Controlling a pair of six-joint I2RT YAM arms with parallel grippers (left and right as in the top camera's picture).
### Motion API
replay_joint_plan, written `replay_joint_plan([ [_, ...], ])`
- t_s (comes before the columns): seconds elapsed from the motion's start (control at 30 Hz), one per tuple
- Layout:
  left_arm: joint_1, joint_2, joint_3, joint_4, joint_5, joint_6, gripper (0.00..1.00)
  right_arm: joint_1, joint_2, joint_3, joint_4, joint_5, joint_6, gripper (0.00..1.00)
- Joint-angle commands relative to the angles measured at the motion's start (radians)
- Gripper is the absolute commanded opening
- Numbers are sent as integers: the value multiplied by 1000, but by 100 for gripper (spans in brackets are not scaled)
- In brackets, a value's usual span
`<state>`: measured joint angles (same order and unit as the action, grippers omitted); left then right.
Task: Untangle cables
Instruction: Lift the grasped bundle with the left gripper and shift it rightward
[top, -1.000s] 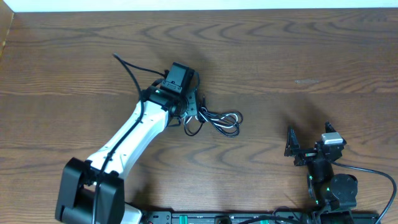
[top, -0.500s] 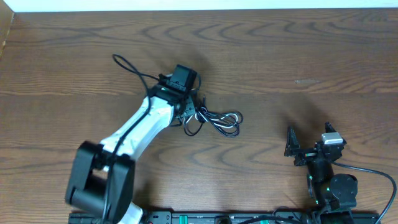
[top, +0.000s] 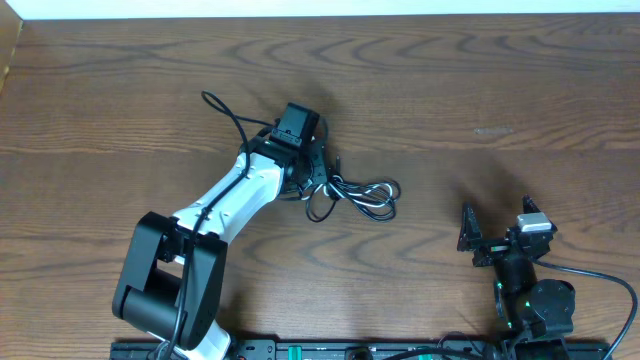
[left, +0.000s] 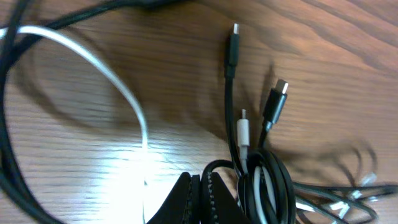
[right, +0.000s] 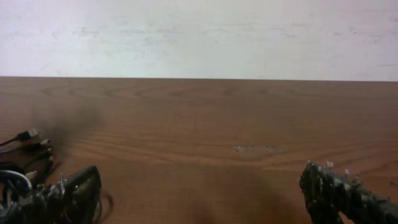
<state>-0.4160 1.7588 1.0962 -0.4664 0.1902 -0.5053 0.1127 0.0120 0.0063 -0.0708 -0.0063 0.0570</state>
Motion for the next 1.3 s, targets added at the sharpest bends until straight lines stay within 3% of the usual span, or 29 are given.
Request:
replay_joint_plan([
  [0.0, 0, -39, 45, 0, 71, 56, 8, 7, -3, -1, -5, 4, 1, 99],
  [0.2, 0, -115, 47, -39, -107, 56, 8, 7, -3, -1, -5, 3, 1, 99],
  [0.3, 0, -119, 47, -65, -142, 56, 37, 7, -3, -1, -5, 3, 1, 99],
  [0.43, 0, -118, 40, -73, -139, 48, 46, 7, -3, -1, -5, 4, 1, 99],
  [0.53, 0, -110, 29, -70, -138, -56, 51, 7, -3, -1, -5, 4, 1, 99],
  [0.6, -9, -102, 20, -65, -131, -102, 51, 7, -3, -1, -5, 4, 1, 99],
  [1.0, -72, -11, 20, -18, -78, -122, 51, 7, -3, -1, -5, 3, 1, 99],
  [1.13, -71, 3, 21, -13, -78, -121, 33, 7, -3, -1, -5, 3, 1, 99],
  [1.27, -72, 3, 21, -7, -78, -121, 27, 7, -3, -1, -5, 4, 1, 99],
])
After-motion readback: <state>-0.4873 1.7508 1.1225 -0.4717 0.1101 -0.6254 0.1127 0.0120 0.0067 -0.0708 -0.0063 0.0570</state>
